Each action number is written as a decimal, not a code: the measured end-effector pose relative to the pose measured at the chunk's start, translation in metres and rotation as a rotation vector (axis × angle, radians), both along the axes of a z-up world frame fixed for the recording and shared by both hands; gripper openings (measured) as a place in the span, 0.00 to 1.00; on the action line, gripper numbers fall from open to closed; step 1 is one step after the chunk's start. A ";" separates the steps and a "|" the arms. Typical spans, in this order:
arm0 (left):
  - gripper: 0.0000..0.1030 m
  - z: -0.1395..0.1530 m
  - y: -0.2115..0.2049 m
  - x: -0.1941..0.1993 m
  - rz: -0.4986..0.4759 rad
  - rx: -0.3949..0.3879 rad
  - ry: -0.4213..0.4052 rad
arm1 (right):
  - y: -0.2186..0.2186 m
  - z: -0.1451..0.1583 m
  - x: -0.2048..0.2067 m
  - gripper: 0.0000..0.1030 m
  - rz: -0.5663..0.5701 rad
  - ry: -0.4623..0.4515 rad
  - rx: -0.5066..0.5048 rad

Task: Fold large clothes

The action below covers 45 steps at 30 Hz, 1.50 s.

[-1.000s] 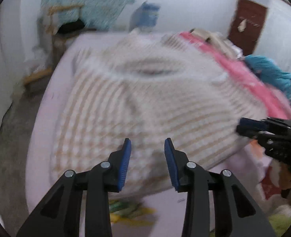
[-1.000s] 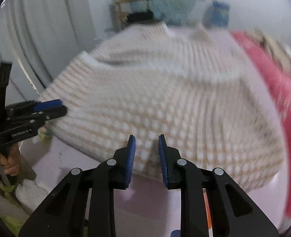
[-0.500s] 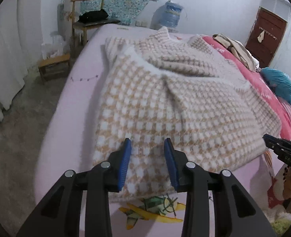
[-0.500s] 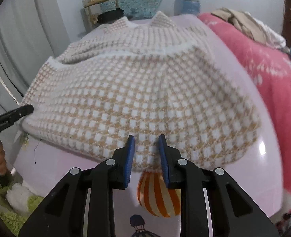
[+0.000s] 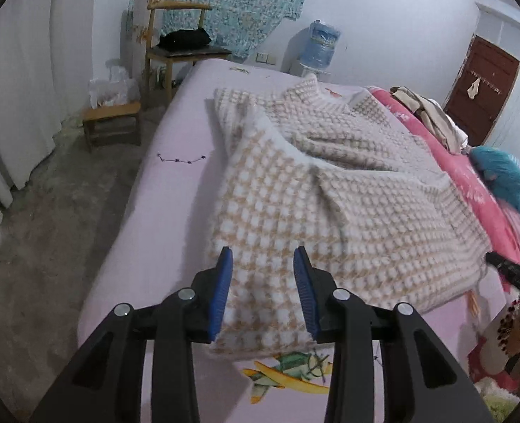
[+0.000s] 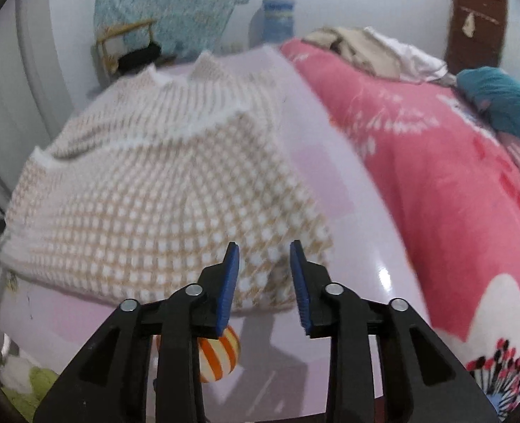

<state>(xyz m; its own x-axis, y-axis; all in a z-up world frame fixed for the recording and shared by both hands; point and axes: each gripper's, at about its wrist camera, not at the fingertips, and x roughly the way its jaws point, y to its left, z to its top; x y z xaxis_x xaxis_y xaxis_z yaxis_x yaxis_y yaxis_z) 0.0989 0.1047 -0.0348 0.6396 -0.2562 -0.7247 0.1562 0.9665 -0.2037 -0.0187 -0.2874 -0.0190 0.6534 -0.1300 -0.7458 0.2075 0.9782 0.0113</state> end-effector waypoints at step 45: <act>0.86 -0.013 -0.113 0.091 -0.099 0.199 0.160 | 0.053 -0.028 0.126 0.80 0.212 0.077 0.140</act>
